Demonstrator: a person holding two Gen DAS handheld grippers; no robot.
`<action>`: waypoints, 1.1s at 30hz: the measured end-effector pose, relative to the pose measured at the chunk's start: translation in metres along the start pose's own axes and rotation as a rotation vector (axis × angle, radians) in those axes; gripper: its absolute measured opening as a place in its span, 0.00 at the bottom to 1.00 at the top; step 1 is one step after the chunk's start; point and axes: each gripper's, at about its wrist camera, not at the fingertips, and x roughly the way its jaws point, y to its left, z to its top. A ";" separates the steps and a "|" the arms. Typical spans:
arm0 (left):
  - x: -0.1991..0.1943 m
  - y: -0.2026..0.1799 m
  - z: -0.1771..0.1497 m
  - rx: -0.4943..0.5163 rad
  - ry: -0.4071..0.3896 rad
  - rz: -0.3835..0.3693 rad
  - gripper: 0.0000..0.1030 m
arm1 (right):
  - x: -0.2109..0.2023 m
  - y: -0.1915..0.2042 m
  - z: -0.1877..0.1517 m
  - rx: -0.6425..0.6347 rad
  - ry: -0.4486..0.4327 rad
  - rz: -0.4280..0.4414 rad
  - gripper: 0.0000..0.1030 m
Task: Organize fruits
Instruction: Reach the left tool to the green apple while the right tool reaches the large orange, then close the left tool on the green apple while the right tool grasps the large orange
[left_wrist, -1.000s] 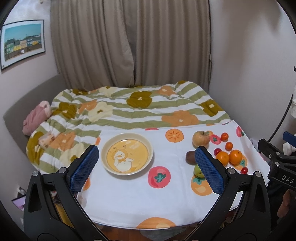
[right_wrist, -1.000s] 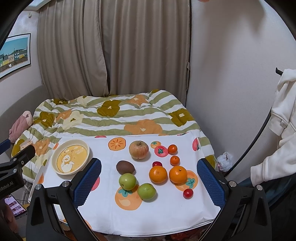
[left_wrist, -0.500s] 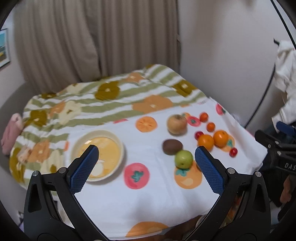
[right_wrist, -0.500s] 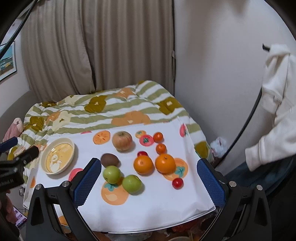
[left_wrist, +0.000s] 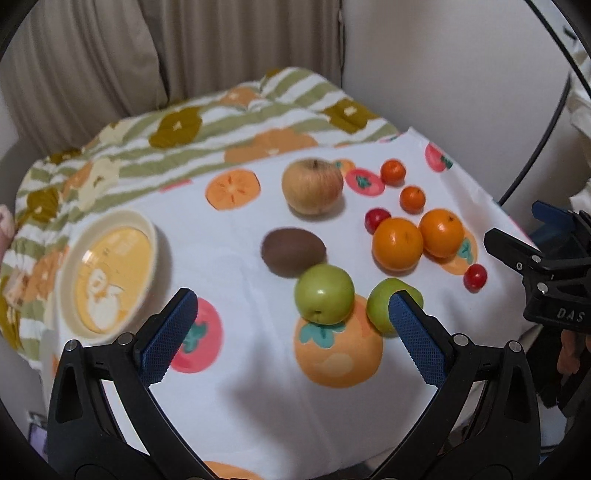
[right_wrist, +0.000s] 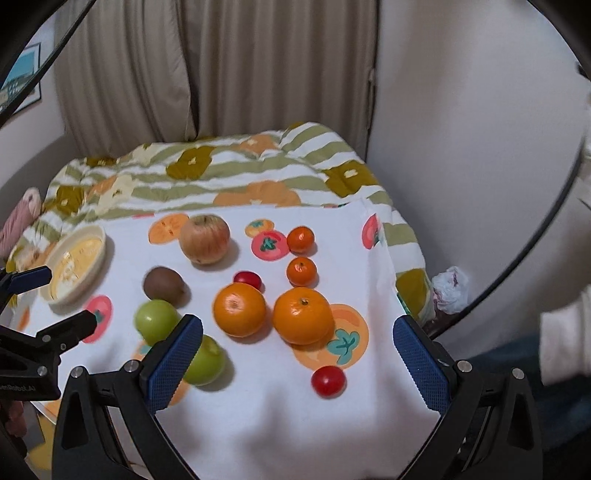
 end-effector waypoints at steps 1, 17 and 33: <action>0.008 -0.003 0.000 -0.009 0.014 0.002 1.00 | 0.007 -0.003 -0.001 -0.006 0.010 0.011 1.00; 0.069 -0.014 0.002 -0.046 0.129 0.031 0.86 | 0.075 -0.008 -0.008 -0.158 0.137 0.080 0.86; 0.086 -0.014 -0.001 -0.087 0.170 -0.025 0.59 | 0.102 -0.016 -0.009 -0.183 0.206 0.107 0.73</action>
